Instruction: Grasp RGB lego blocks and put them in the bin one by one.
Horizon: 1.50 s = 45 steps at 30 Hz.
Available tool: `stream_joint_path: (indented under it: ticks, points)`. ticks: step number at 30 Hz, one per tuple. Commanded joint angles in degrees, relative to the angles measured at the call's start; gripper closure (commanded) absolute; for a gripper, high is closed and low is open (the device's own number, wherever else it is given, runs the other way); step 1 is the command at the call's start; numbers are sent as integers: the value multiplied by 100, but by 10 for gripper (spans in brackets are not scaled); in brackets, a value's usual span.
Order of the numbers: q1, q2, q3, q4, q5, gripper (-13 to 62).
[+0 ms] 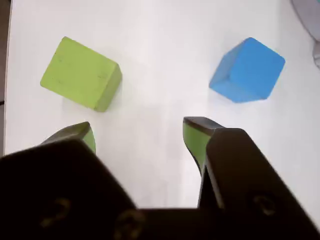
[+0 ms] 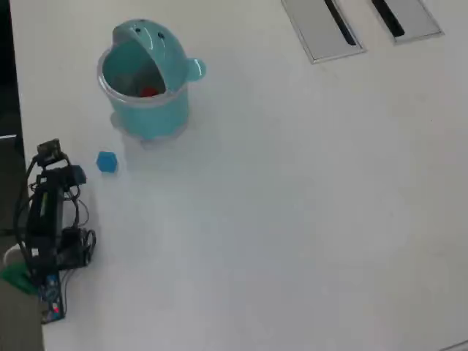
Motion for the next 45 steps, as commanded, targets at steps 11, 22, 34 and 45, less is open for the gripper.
stream_joint_path:
  ticks: [11,22,34,45]
  points:
    - [-352,-62,773,-1239,475,180]
    - [-1125,-694,967,-2417,958,178]
    - [-1494,-1775,861,-3410,1116,178]
    - [-1459,-2426,141,-3516,1143,180]
